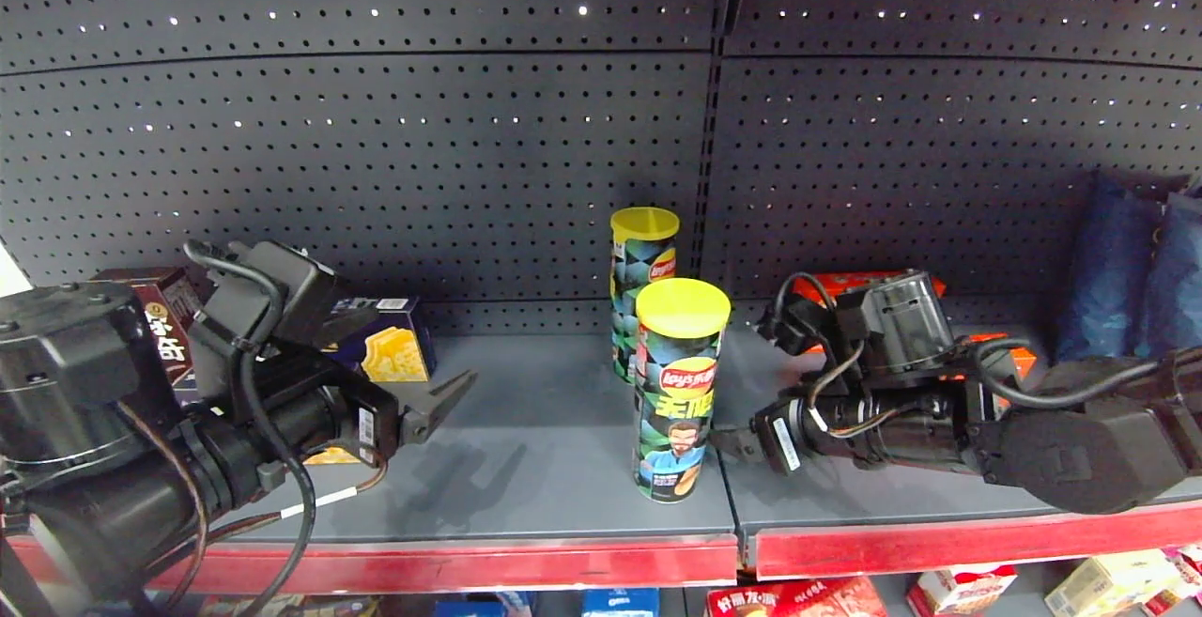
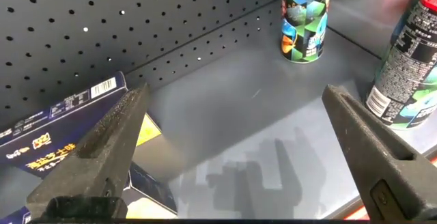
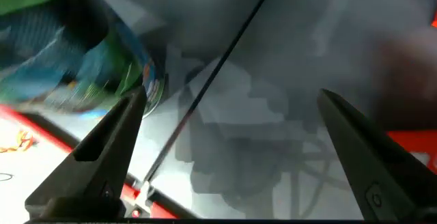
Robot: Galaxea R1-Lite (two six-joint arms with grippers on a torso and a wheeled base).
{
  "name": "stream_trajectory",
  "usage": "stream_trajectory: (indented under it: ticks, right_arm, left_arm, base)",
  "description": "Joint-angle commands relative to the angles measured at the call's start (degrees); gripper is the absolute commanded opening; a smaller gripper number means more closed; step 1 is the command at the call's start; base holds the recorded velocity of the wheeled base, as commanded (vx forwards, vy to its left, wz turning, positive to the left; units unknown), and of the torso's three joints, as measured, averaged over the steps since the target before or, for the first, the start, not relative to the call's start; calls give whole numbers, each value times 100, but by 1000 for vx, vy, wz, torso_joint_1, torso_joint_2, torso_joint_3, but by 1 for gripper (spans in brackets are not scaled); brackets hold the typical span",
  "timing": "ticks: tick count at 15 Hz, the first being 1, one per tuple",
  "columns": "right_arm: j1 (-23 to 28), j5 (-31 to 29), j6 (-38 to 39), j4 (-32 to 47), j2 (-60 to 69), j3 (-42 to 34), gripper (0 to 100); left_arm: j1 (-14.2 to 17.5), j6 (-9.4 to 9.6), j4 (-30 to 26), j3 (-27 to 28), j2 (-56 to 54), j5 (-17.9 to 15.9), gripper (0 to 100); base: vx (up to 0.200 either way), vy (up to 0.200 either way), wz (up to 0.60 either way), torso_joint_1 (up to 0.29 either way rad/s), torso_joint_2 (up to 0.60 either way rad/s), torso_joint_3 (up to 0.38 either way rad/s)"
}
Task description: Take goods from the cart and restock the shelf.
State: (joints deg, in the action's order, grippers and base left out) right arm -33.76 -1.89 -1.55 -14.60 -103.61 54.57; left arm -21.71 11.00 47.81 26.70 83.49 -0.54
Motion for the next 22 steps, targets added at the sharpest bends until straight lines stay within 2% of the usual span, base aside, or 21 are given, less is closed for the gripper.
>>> stream_trajectory:
  ticks: [1,16,22]
  right_arm:
    - [-26,4,-3,-16,-81,37,100]
    - [-193,4,-3,-95,-186,63,100]
    - [-140,4,-3,-86,675,-368,100]
  left_arm:
    - [0,-1,0,2,35,1,100]
    - [0,-1,0,-51,35,1,100]
    - [0,-1,0,-59,27,1,100]
  base:
    - [0,0,0,0,0,0]
    - [0,0,0,0,0,0]
    - [0,0,0,0,0,0]
